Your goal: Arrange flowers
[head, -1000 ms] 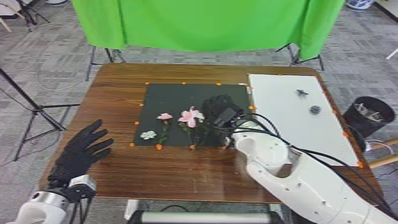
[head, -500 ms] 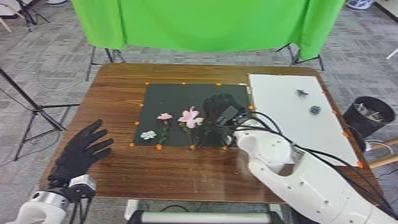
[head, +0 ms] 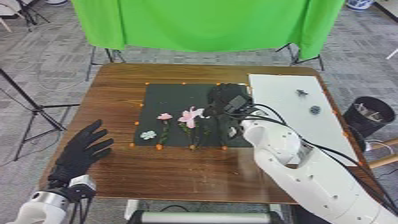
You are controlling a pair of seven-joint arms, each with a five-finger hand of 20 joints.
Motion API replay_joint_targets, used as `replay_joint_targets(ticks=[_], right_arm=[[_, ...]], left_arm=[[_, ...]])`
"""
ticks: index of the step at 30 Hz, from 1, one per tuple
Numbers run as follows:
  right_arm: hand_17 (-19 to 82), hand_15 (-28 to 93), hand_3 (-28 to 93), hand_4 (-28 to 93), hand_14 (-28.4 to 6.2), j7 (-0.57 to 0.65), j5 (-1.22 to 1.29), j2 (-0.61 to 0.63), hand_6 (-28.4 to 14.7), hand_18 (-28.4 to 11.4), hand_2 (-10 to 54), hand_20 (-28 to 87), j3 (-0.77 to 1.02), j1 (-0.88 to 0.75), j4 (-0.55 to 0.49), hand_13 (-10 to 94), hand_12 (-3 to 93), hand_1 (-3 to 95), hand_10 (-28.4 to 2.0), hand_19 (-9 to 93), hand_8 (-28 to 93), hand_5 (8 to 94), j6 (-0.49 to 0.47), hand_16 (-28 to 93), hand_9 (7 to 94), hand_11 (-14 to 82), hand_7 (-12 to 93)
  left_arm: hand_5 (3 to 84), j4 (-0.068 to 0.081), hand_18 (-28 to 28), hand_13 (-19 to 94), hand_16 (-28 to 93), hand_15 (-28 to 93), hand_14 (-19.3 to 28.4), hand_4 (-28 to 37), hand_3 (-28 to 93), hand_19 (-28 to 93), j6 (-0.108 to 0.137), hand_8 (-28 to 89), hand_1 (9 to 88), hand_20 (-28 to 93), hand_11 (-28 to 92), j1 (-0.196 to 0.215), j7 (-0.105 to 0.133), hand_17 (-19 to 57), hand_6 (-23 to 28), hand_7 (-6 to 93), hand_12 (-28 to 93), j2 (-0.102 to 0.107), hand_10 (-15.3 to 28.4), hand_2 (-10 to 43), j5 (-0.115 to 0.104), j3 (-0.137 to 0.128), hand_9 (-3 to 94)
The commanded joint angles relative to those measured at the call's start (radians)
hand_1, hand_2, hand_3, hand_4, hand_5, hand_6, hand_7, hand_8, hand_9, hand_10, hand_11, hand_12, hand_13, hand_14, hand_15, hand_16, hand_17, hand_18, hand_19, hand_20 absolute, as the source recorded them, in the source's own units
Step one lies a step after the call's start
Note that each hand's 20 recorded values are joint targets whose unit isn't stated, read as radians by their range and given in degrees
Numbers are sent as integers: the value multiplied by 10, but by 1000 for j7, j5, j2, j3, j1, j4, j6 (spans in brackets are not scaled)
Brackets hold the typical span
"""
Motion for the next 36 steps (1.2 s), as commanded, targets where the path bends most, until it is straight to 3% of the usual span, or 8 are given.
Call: replay_joint_targets(ticks=[1, 3, 6, 9, 15, 29, 34, 36], right_arm=[[349, 778, 857, -257, -51, -18, -4, -10, 17, -206, -95, 531, -1, -7, -12, 702, 211, 270, -81, 932, -163, 600, -22, 274, 721, 278, 414], [349, 781, 844, -275, -50, -22, -2, -9, 17, -205, -95, 528, -3, -6, -13, 702, 212, 297, -81, 932, -10, 572, -20, 269, 721, 278, 478], [350, 786, 824, -282, -47, -18, 17, -8, 20, -204, -95, 529, -9, -2, -13, 702, 284, 338, -87, 932, 74, 557, -17, 268, 704, 406, 552], [358, 788, 809, -282, -46, -27, 16, -14, 26, -199, -95, 531, -6, -4, -6, 711, 375, 373, -76, 932, 81, 583, -13, 271, 737, 390, 596], [371, 785, 806, -282, -41, -29, 25, -14, 29, -196, -95, 537, -18, 2, -1, 727, 450, 419, -65, 932, 104, 629, -8, 276, 783, 392, 619], [375, 776, 843, -282, -46, -53, 30, -16, 32, -200, -95, 537, -4, -5, 3, 734, 464, 437, -50, 932, 44, 689, -13, 287, 859, 228, 534], [373, 777, 834, -280, -47, -45, 25, -13, 37, -202, -95, 539, 18, -1, -1, 729, 424, 394, -58, 932, 65, 675, 19, 293, 827, 265, 501], [368, 778, 827, -279, -46, -24, 32, 1, 35, -200, -95, 541, 27, 10, 2, 726, 414, 385, -61, 932, 65, 663, 38, 293, 810, 285, 506]], left_arm=[[231, 6, 223, 207, 6, 309, 164, -243, 699, 435, 0, -115, 261, 94, 191, 14, -12, -92, 21, 222, 167, -7, 116, -17, 1, 4, 221], [231, 5, 224, 207, 6, 309, 164, -243, 698, 435, -1, -115, 261, 94, 190, 15, -12, -93, 22, 222, 167, -7, 116, -16, 1, 3, 221], [231, 6, 224, 207, 6, 309, 163, -242, 699, 435, 0, -115, 260, 94, 190, 14, -11, -93, 21, 223, 166, -6, 115, -17, 0, 5, 220], [231, 6, 224, 207, 6, 310, 164, -243, 700, 435, -2, -115, 260, 94, 189, 12, -14, -93, 22, 222, 166, -8, 117, -18, 2, 5, 220], [231, 6, 224, 207, 7, 310, 164, -244, 699, 435, 0, -115, 260, 94, 188, 13, -11, -93, 21, 223, 167, -5, 116, -17, 1, 5, 221], [231, 4, 224, 207, 6, 309, 164, -244, 698, 436, 3, -115, 262, 94, 190, 17, -9, -93, 22, 222, 167, -6, 117, -16, 0, 4, 221], [231, 6, 225, 206, 7, 309, 164, -244, 698, 436, 3, -115, 261, 94, 190, 11, -13, -93, 22, 222, 167, -9, 116, -16, 4, 5, 221], [231, 0, 225, 207, 6, 309, 164, -243, 698, 436, 10, -115, 261, 94, 191, 19, -7, -93, 22, 222, 167, -5, 116, -16, 1, 5, 221]])
